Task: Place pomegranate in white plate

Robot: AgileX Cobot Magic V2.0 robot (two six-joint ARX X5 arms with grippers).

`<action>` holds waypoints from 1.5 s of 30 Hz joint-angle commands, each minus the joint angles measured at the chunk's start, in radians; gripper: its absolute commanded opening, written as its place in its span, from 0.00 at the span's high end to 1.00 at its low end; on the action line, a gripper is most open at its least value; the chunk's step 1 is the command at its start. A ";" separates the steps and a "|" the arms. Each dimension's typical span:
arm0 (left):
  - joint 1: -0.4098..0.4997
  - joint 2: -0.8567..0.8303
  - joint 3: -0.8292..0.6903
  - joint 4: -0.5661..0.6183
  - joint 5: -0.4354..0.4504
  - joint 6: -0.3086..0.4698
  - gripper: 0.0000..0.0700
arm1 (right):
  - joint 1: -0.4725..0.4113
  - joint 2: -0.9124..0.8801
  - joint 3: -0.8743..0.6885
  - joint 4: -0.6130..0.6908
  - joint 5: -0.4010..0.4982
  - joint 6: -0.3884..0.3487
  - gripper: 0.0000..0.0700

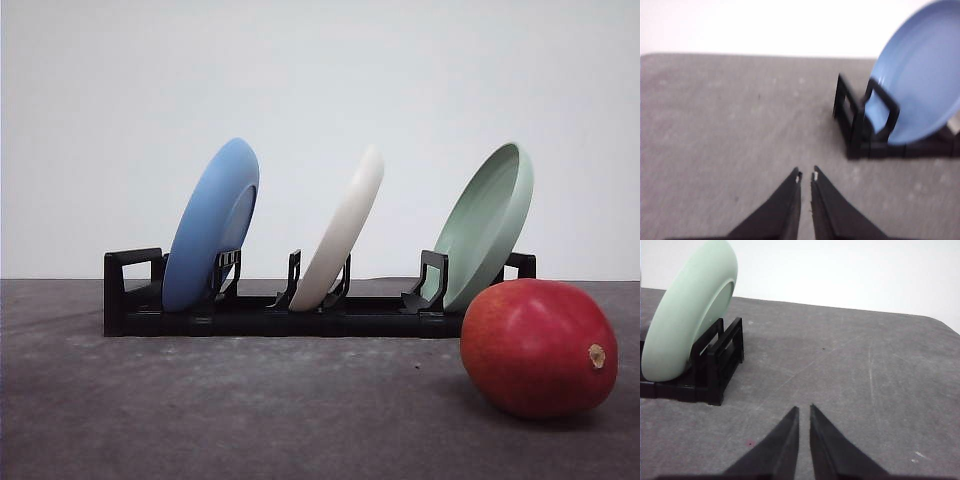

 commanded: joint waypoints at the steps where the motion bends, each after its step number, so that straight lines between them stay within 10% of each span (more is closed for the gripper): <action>1: 0.000 -0.001 -0.009 0.036 0.002 -0.092 0.98 | 0.000 0.001 -0.004 0.015 0.000 0.014 0.95; 8: 0.000 -0.001 -0.008 0.167 0.002 -0.345 0.98 | 0.000 0.001 -0.002 0.115 0.005 0.174 0.95; 16: 0.000 0.009 0.140 0.049 0.001 -0.370 0.98 | 0.000 0.002 0.136 0.006 -0.047 0.385 0.95; 29: 0.000 0.230 0.523 -0.365 0.008 -0.266 0.98 | 0.000 0.159 0.491 -0.263 -0.084 0.287 0.99; 45: -0.034 0.615 0.769 -0.581 0.152 -0.077 0.98 | 0.035 0.464 0.575 -0.305 -0.237 0.100 0.99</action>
